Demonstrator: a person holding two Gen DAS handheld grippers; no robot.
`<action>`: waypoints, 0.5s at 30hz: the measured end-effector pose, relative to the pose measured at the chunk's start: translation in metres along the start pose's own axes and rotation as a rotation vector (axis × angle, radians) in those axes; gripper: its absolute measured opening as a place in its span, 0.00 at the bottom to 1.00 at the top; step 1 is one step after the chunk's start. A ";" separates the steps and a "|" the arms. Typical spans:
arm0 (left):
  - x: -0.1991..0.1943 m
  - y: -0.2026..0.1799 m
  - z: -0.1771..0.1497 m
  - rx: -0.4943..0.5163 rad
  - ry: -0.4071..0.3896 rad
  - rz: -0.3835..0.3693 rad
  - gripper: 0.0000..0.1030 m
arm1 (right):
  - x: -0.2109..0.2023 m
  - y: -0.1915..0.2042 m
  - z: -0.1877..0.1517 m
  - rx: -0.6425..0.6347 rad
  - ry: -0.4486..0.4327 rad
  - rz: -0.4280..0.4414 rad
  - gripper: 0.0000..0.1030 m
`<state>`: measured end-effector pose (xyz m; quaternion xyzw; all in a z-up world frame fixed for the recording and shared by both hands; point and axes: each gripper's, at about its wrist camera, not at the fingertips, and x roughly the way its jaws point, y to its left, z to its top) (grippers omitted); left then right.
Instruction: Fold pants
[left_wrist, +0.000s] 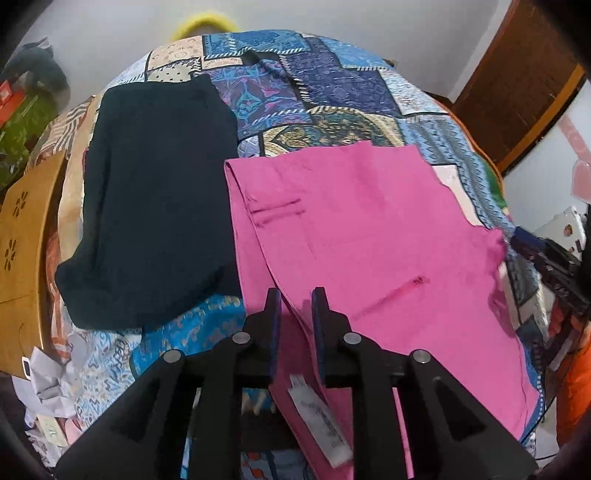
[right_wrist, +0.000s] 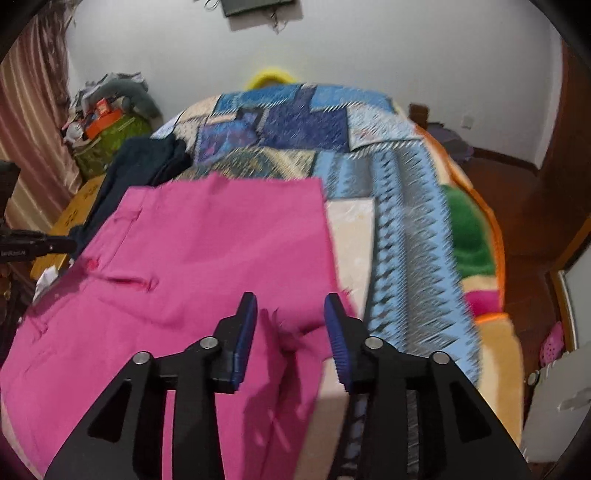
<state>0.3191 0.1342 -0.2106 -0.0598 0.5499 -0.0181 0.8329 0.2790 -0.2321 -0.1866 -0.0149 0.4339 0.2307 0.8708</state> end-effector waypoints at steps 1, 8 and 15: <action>0.007 0.002 0.004 -0.009 0.018 0.002 0.20 | 0.000 -0.006 0.004 0.019 -0.010 -0.009 0.35; 0.044 0.017 0.009 -0.134 0.116 -0.099 0.24 | 0.025 -0.030 0.007 0.137 0.037 -0.009 0.38; 0.048 0.009 0.008 -0.112 0.114 -0.141 0.16 | 0.050 -0.029 0.000 0.161 0.109 0.041 0.38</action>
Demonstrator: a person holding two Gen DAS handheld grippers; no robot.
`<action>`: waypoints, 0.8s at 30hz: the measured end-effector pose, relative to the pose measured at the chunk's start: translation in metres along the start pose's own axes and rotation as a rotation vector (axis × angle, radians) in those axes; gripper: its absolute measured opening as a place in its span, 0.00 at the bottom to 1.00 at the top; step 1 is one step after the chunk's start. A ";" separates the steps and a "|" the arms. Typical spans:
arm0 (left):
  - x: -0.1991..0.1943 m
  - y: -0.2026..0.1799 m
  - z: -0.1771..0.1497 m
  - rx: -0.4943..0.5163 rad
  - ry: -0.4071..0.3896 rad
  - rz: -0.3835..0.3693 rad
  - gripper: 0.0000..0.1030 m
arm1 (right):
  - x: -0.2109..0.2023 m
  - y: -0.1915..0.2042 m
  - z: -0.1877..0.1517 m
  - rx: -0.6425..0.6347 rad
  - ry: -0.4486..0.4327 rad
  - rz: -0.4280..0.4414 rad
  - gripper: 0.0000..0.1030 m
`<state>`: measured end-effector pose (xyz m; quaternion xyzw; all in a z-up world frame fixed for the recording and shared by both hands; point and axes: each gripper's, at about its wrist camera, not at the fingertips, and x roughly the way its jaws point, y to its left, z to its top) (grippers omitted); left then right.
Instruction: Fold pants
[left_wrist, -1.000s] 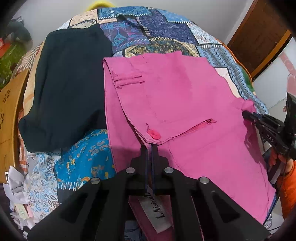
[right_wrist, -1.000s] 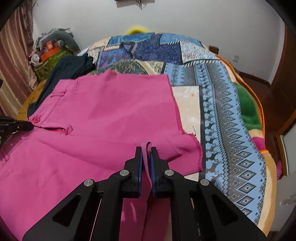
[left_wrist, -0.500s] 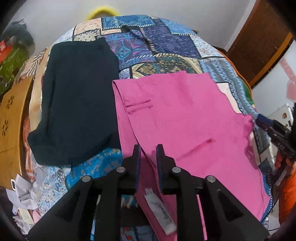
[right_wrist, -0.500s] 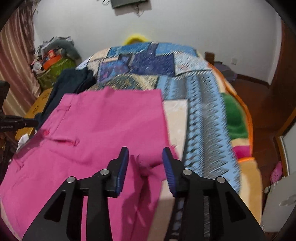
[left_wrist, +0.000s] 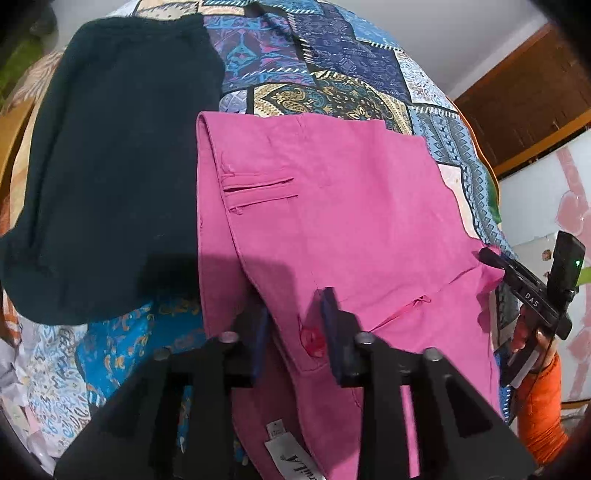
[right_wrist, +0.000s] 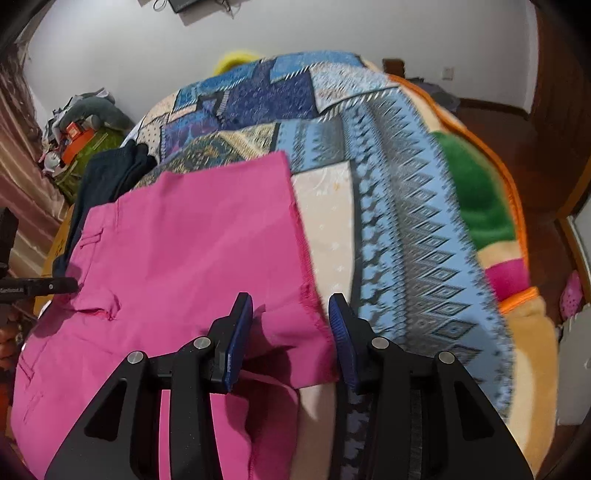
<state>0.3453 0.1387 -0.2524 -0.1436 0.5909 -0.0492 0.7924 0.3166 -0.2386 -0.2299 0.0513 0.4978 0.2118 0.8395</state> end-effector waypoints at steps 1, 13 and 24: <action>-0.001 -0.002 0.000 0.018 -0.008 0.024 0.08 | 0.001 0.001 -0.001 -0.004 -0.001 0.000 0.37; -0.030 -0.030 -0.001 0.147 -0.207 0.228 0.06 | -0.010 0.018 -0.005 -0.171 -0.087 -0.102 0.07; -0.012 -0.023 -0.005 0.181 -0.134 0.266 0.10 | -0.003 0.017 -0.002 -0.168 -0.032 -0.113 0.09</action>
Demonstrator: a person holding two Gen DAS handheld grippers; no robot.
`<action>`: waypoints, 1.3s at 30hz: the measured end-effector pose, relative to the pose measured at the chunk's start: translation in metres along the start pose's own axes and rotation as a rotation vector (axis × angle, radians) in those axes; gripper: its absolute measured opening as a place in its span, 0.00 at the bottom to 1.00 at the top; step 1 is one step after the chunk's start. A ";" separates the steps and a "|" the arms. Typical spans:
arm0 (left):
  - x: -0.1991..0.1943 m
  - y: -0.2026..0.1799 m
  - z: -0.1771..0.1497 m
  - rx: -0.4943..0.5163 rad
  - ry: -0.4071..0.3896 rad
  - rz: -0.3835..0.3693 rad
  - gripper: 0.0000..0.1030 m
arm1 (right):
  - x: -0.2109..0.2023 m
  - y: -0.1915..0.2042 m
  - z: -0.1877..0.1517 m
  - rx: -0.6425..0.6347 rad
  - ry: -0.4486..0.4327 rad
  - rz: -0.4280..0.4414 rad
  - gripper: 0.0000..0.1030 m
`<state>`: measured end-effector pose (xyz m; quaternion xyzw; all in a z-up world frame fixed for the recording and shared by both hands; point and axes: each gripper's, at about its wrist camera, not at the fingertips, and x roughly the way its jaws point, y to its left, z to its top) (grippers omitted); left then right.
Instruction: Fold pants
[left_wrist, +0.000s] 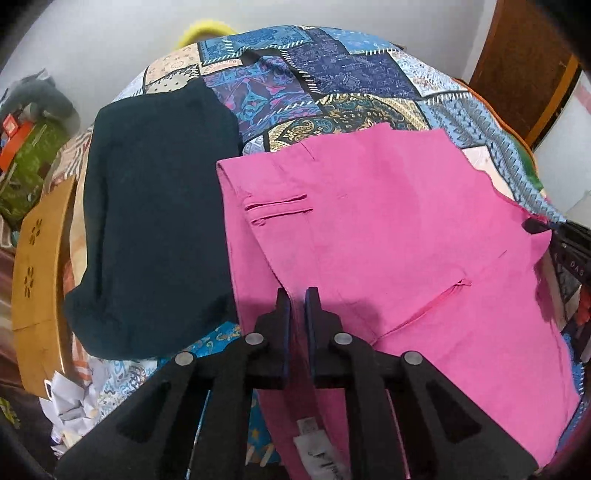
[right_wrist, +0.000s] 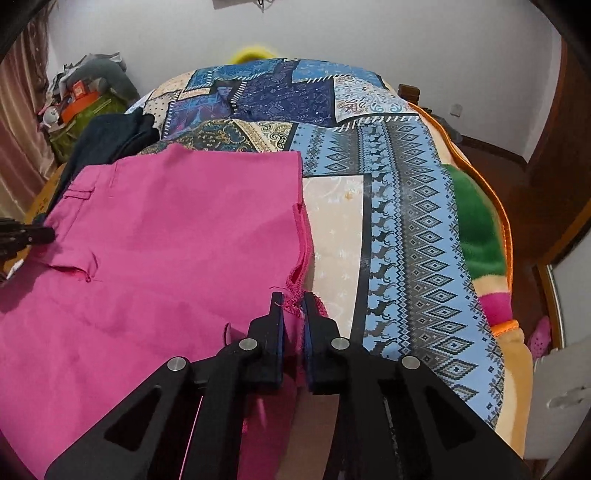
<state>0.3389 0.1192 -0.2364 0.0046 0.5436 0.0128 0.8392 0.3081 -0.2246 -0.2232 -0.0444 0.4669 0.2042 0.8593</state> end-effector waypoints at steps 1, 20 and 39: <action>-0.004 0.004 0.001 -0.010 -0.006 -0.010 0.11 | -0.002 -0.001 0.000 0.004 0.000 0.007 0.09; 0.009 0.064 0.065 -0.138 -0.062 -0.030 0.29 | 0.018 0.000 0.088 0.034 -0.050 0.092 0.33; 0.056 0.065 0.081 -0.138 -0.046 -0.065 0.11 | 0.127 0.009 0.121 -0.008 0.093 0.065 0.09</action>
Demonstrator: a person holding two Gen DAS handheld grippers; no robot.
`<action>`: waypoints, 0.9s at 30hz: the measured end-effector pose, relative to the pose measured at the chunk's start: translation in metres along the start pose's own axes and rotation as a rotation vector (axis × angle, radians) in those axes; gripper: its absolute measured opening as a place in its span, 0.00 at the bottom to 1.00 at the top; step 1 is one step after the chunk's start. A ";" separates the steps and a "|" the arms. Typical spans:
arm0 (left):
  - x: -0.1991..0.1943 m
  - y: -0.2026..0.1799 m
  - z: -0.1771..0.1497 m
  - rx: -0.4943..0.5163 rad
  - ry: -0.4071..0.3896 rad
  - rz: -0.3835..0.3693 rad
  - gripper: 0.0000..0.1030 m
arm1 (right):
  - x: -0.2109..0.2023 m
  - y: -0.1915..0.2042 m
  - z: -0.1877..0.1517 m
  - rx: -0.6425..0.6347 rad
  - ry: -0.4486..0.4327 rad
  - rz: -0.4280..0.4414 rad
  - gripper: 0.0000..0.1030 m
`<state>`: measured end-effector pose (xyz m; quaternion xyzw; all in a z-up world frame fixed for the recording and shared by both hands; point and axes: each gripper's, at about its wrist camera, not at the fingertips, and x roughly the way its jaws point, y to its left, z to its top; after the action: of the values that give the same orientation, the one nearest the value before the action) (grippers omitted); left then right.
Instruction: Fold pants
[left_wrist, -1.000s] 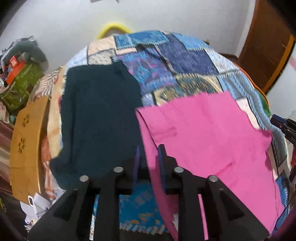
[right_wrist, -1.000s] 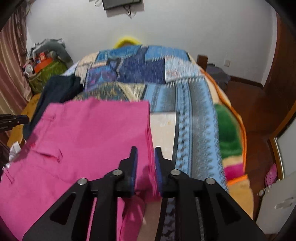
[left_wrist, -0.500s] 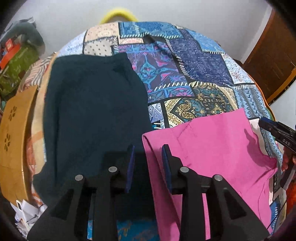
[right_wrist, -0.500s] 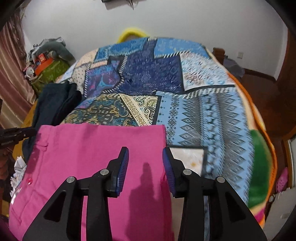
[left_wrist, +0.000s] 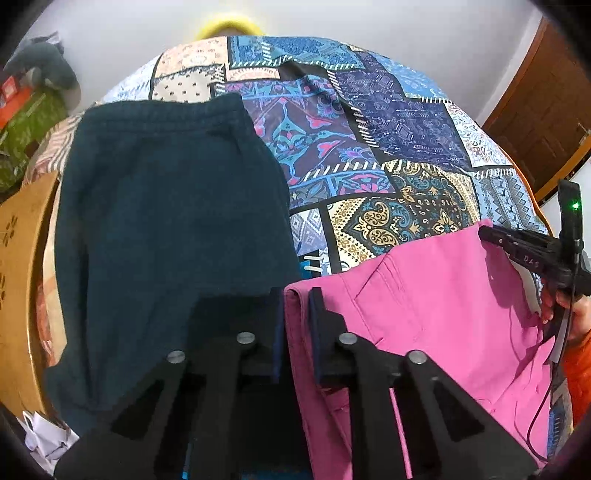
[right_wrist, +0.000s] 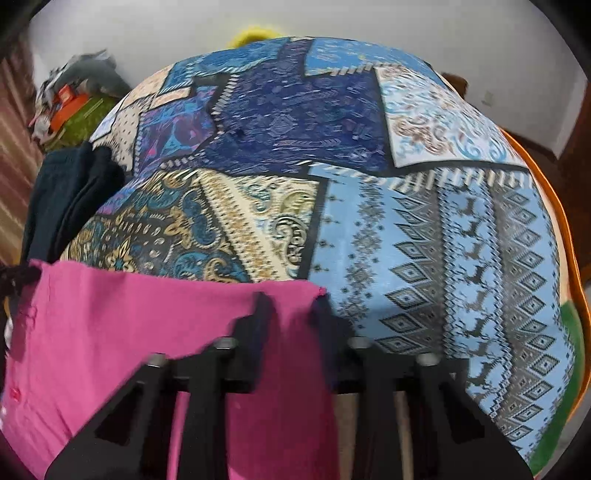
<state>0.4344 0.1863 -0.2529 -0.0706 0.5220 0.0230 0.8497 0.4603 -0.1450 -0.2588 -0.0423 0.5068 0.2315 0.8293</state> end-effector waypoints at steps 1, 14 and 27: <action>-0.001 -0.001 0.001 0.001 -0.003 0.007 0.10 | 0.001 0.002 0.001 -0.010 0.000 -0.008 0.08; -0.096 -0.005 0.019 0.025 -0.172 0.031 0.07 | -0.107 0.014 0.026 -0.038 -0.271 -0.039 0.03; -0.172 -0.054 -0.022 0.130 -0.253 0.004 0.07 | -0.190 0.015 -0.015 -0.032 -0.347 -0.037 0.03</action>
<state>0.3432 0.1353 -0.1041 -0.0108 0.4112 -0.0004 0.9115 0.3698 -0.2010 -0.1003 -0.0242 0.3513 0.2283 0.9077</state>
